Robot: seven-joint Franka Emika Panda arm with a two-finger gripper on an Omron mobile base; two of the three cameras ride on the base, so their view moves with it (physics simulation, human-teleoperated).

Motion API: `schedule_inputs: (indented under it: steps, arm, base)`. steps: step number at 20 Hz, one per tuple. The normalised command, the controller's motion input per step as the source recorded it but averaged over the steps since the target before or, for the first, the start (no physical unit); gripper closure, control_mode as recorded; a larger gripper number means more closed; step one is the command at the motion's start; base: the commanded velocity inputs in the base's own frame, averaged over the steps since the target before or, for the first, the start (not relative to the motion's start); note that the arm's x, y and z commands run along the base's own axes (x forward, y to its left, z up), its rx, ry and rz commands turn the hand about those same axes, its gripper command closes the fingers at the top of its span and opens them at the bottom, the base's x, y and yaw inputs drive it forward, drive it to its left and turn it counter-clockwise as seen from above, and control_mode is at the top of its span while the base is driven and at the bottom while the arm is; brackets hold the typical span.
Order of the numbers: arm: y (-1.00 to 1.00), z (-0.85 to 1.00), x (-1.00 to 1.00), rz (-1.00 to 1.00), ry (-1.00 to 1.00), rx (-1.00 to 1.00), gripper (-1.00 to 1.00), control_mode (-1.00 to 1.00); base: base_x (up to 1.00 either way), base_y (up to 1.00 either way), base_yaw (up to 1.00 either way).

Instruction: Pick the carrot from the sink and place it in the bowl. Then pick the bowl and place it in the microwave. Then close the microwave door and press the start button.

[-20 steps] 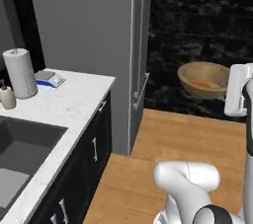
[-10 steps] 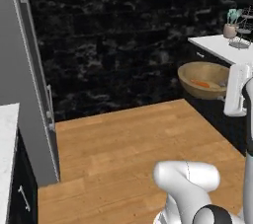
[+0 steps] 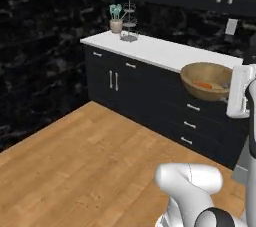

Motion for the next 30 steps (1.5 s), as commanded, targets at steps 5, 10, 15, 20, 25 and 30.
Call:
schedule_inputs:
  steps: [5,10,15,20,25,30]
  arm:
    - [0.00,0.00,0.00,0.00,0.00,0.00,1.00,1.00]
    - [0.00,0.00,0.00,0.00,0.00,0.00,1.00,1.00]
    - [0.00,0.00,0.00,0.00,0.00,0.00,1.00,1.00]
    - [0.00,0.00,0.00,0.00,0.00,0.00,1.00,1.00]
    - [0.00,0.00,0.00,0.00,0.00,0.00,1.00,1.00]
    - [0.00,0.00,0.00,0.00,0.00,0.00,1.00,1.00]
  base:
    - [-0.17,0.00,-0.86]
    - [-0.10,-0.05,-0.83]
    - [0.09,-0.59,-0.58]
    - [0.51,-0.76,-0.43]
    - [0.52,-0.24,-0.33]
    - [0.54,0.00,-0.10]
